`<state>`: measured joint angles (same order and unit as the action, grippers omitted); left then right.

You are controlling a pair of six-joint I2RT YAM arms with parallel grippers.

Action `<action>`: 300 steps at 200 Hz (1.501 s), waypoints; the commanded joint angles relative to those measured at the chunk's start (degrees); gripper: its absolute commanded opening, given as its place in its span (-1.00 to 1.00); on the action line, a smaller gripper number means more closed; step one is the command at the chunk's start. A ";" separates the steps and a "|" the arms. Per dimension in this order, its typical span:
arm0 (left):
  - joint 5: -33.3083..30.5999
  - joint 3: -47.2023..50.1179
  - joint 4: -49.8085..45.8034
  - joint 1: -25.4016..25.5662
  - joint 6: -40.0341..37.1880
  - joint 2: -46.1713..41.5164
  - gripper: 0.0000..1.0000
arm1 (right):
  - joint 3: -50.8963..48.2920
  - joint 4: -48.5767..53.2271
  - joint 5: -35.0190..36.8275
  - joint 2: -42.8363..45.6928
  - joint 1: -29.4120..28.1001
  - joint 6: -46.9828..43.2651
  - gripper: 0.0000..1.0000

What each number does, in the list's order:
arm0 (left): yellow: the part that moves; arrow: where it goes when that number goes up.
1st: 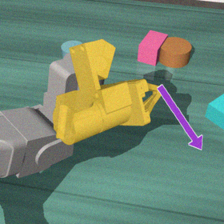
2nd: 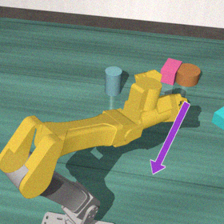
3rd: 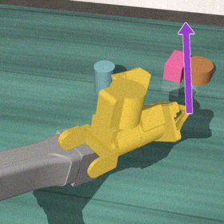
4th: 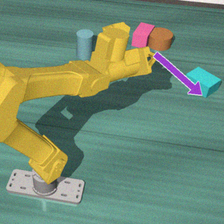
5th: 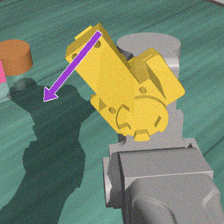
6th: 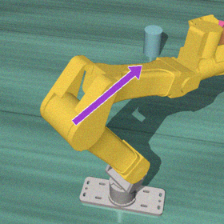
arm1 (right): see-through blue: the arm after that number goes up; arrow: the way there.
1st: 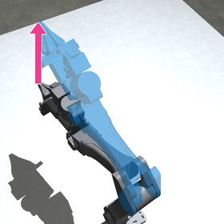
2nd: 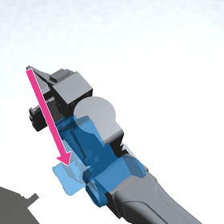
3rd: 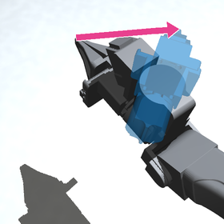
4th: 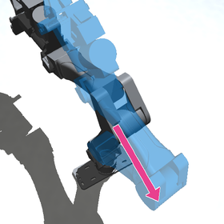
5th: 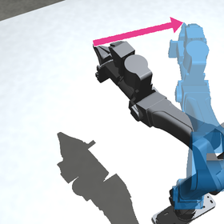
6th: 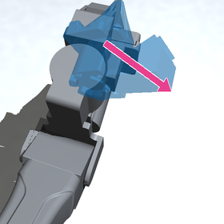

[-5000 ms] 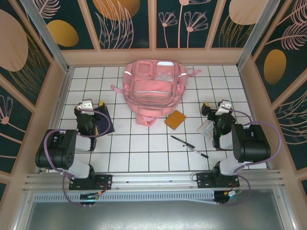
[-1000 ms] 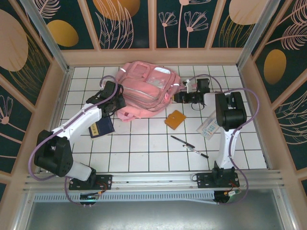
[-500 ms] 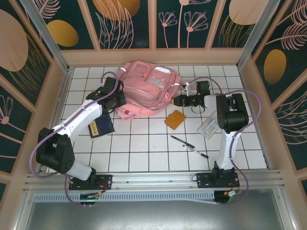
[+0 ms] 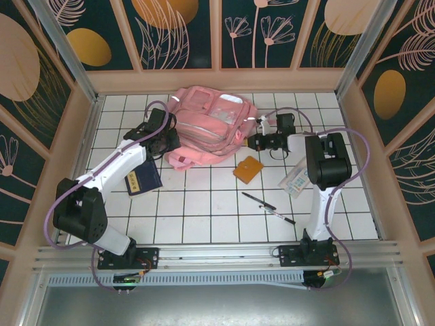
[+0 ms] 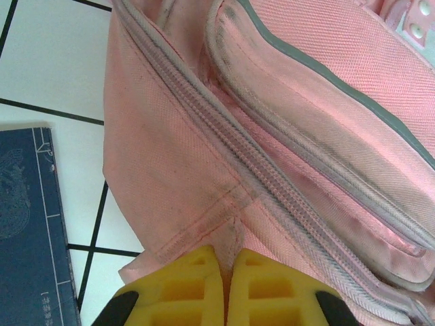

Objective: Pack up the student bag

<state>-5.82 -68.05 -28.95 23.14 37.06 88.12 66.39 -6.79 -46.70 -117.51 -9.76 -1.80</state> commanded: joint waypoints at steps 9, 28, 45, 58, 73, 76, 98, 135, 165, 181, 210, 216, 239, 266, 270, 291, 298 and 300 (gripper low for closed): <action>0.73 -2.06 2.99 -0.20 -0.78 0.30 -1.00 | -2.93 -0.85 7.33 5.67 -0.16 2.76 -1.00; 1.04 -2.32 3.13 -0.24 -1.08 0.83 -1.00 | -2.92 0.42 8.38 5.90 -0.18 2.82 -1.00; 2.62 -3.21 2.57 -0.28 -1.43 1.09 -1.00 | -1.42 2.36 7.62 4.90 -0.39 2.07 -0.70; 3.88 -4.21 1.63 -0.28 -1.44 1.11 -1.00 | -1.29 1.47 6.10 4.03 -0.58 2.02 -0.40; 4.99 -4.87 1.22 -0.28 -1.41 0.76 -1.00 | -0.66 1.07 4.15 2.55 -0.63 2.03 -0.32; 5.17 -4.96 1.20 -0.28 -1.38 0.60 -1.00 | -0.77 0.84 3.76 2.40 -0.69 2.11 -0.32; 6.20 -6.05 0.75 -0.28 -1.37 0.40 -1.00 | -1.43 -2.24 1.79 1.40 -0.74 2.94 -0.31; 7.23 -8.57 -1.38 -0.28 -2.23 1.59 -1.00 | 1.02 -3.56 0.95 -1.35 -0.72 2.99 -0.30; 7.57 -9.87 -1.98 -0.32 -2.49 1.69 -1.00 | 2.42 -4.09 3.12 -2.51 -0.78 2.51 -0.23; 7.73 -10.42 -2.21 -0.46 -2.43 1.71 -1.00 | 2.82 -4.69 3.70 -2.98 -0.96 2.76 -0.17; 7.75 -11.74 -3.03 -0.94 -2.80 2.10 -1.00 | 1.41 -7.25 5.53 -2.43 -1.80 1.60 -0.34; 7.63 -11.94 -3.13 -1.07 -2.97 2.13 -1.00 | 1.08 -7.96 5.74 -2.25 -1.99 1.48 -0.38; 8.14 -12.54 -3.18 -1.16 -3.14 2.47 -1.00 | 0.60 -9.16 5.82 -1.87 -1.97 1.24 -0.68; 7.97 -12.46 -3.22 -1.17 -3.06 2.91 -1.00 | -0.67 -9.60 7.85 -0.38 -1.90 2.38 -1.00; 7.98 -12.40 -3.15 -1.12 -3.05 3.00 -1.00 | -0.73 -8.93 8.42 0.00 -1.93 2.58 -1.00; 6.00 -11.85 -2.72 -1.16 -3.06 3.18 -1.00 | 0.08 -1.93 12.25 2.11 -1.91 2.88 -1.00; 5.02 -11.67 -2.52 -1.14 -3.13 3.41 -1.00 | 0.40 0.91 13.40 2.78 -1.89 2.58 -1.00; 4.79 -11.67 -2.43 -1.16 -3.13 3.45 -1.00 | 0.41 1.52 13.70 3.05 -1.92 2.61 -1.00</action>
<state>-0.08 -78.02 -33.69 21.96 34.89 91.33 66.48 -12.84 -38.50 -119.02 -11.38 0.56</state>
